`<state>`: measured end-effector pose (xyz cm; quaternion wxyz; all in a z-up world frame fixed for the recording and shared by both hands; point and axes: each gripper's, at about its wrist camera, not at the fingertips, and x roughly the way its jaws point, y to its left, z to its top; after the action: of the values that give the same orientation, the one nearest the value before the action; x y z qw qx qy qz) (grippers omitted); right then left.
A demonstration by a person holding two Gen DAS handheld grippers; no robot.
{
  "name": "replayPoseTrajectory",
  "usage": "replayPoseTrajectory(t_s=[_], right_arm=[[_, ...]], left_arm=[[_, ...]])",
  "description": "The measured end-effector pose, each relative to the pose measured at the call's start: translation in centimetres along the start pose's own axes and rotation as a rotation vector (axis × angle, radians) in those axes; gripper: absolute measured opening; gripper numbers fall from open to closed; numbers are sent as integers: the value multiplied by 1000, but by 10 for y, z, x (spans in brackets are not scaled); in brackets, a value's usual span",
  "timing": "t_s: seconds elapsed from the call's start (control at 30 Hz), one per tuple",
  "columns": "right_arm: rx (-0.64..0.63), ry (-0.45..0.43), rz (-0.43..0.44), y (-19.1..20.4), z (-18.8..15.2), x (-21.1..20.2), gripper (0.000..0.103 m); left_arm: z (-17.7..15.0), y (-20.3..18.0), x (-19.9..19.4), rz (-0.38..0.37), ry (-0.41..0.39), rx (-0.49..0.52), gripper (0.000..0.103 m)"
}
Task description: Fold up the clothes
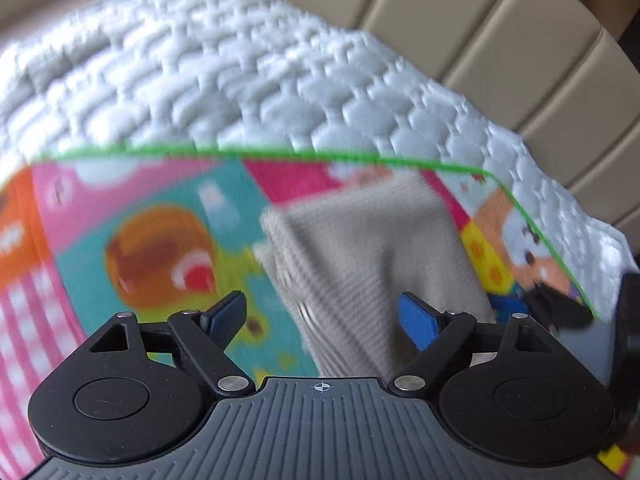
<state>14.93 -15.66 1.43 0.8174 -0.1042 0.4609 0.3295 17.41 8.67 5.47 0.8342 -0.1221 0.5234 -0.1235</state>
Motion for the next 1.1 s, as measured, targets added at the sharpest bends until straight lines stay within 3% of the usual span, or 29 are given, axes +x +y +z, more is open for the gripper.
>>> replayPoseTrajectory(t_s=[0.07, 0.17, 0.27, 0.33, 0.4, 0.5, 0.67, 0.9, 1.07, 1.1], right_arm=[[9, 31, 39, -9, 8, -4, 103], [27, 22, 78, -27, 24, -13, 103], [89, -31, 78, -48, 39, -16, 103], [175, -69, 79, -58, 38, -9, 97], [264, -79, 121, -64, 27, 0, 91], [361, -39, 184, -67, 4, 6, 91], [251, -8, 192, -55, -12, 1, 91], [209, 15, 203, -42, -16, -1, 91], [186, -17, 204, -45, -11, -10, 91], [196, -27, 207, -49, -9, -12, 91]], left_arm=[[-16, 6, 7, -64, 28, -40, 87], [-30, 12, 14, -146, 45, -68, 75], [-38, 12, 15, -166, 21, -32, 64], [-40, 11, 14, -182, 14, -21, 53], [-41, 9, 14, -194, 10, -12, 50], [-41, 7, 13, -207, 7, -3, 49], [-38, 7, 13, -222, 3, -20, 47], [-36, 4, 16, -223, 9, -19, 47], [-22, -2, -5, -319, -66, -29, 46], [-20, -2, -8, -301, -84, -26, 46]])
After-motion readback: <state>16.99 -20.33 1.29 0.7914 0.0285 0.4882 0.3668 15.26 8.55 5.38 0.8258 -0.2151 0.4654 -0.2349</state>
